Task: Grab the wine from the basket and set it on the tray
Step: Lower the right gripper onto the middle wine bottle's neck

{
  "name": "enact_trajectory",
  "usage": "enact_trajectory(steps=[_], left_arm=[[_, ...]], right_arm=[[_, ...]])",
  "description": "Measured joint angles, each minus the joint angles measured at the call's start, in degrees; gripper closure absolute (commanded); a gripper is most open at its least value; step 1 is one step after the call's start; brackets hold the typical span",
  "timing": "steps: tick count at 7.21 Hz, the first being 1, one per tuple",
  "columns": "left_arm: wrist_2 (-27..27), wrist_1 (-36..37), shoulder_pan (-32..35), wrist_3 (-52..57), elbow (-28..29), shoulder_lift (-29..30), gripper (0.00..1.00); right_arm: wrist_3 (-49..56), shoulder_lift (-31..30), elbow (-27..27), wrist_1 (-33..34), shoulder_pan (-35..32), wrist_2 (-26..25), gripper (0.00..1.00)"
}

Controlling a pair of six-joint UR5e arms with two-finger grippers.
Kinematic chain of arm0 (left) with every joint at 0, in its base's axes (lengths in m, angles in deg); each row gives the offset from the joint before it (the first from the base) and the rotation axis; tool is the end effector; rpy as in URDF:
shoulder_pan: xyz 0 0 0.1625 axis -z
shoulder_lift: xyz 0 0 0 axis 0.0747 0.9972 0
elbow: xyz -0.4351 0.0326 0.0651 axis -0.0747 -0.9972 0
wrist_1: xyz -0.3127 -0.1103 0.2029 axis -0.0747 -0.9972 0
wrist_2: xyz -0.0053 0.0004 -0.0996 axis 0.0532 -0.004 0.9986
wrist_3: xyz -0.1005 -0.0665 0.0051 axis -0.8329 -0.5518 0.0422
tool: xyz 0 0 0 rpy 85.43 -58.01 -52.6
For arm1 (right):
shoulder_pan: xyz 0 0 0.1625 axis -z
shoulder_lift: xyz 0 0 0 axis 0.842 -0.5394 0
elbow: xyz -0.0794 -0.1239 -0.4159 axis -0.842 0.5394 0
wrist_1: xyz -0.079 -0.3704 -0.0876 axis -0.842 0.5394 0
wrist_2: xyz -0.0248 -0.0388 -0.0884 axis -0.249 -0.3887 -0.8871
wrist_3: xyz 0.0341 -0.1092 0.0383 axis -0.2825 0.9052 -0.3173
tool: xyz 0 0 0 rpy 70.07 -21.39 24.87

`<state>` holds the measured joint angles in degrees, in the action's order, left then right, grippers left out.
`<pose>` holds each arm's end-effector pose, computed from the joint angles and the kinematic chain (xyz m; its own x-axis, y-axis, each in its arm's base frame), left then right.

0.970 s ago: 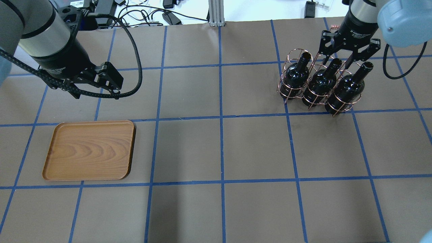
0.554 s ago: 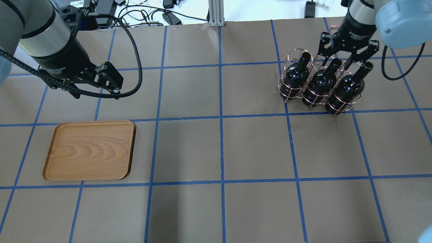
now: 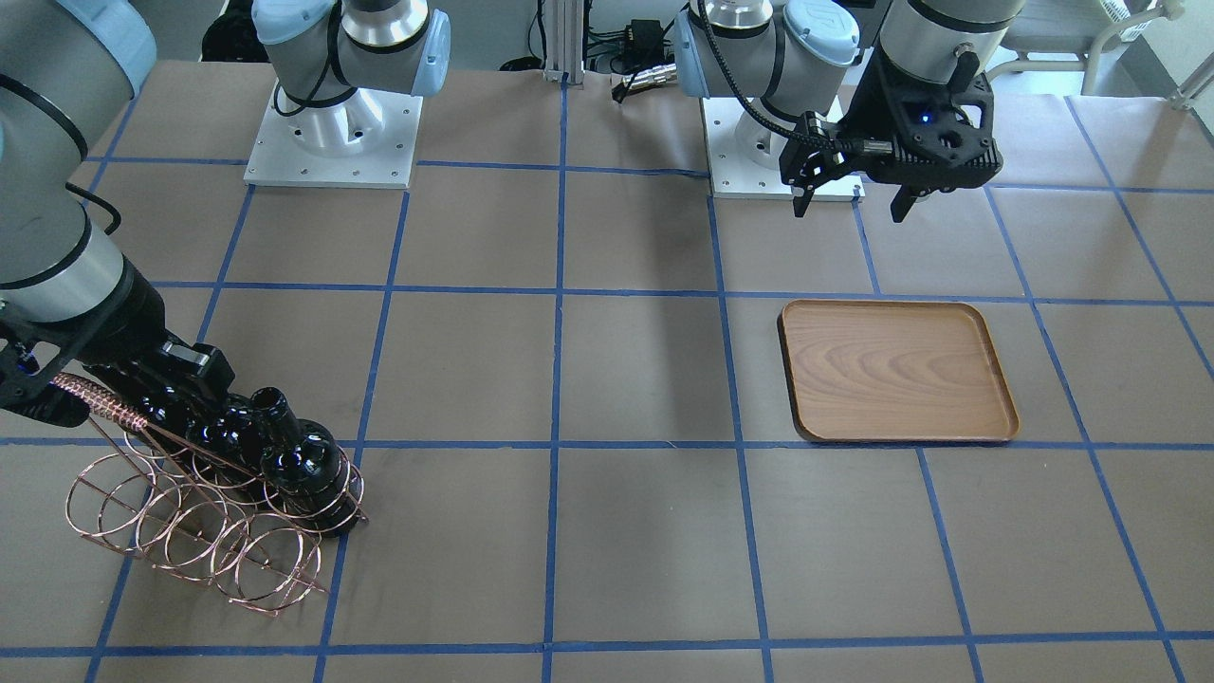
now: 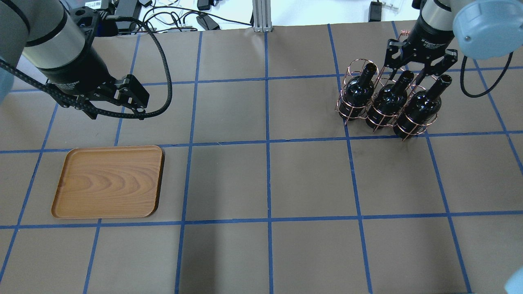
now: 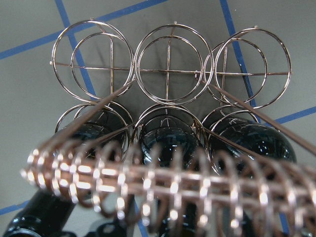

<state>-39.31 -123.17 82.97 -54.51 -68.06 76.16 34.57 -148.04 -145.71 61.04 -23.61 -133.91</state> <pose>-0.1096 -0.4283 0.4933 -0.9985 0.0475 -0.0260 0.0472 0.9988 0.0104 0.0436 -0.5684 0.4011 -0.9522 0.3055 0.0061 0.3054 0.9521 -0.0161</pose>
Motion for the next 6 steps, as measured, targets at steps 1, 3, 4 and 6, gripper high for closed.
enact_trajectory(steps=[1, 3, 4, 6], left_arm=[[0.03, 0.00, 0.00, -0.04, 0.00, 0.00, 0.00], [0.04, -0.03, 0.02, -0.16, 0.00, 0.02, 0.00], [0.05, -0.02, 0.02, -0.17, 0.00, 0.06, 0.00], [0.05, 0.00, 0.02, -0.16, 0.00, 0.08, 0.00]], right_arm=[[-0.05, 0.09, -0.03, -0.01, -0.03, 0.10, 0.35], [-0.06, 0.20, -0.05, -0.01, -0.06, 0.20, 0.35], [-0.05, 0.27, -0.06, -0.01, -0.06, 0.24, 0.35], [-0.04, 0.46, -0.09, 0.14, -0.06, 0.25, 0.37]])
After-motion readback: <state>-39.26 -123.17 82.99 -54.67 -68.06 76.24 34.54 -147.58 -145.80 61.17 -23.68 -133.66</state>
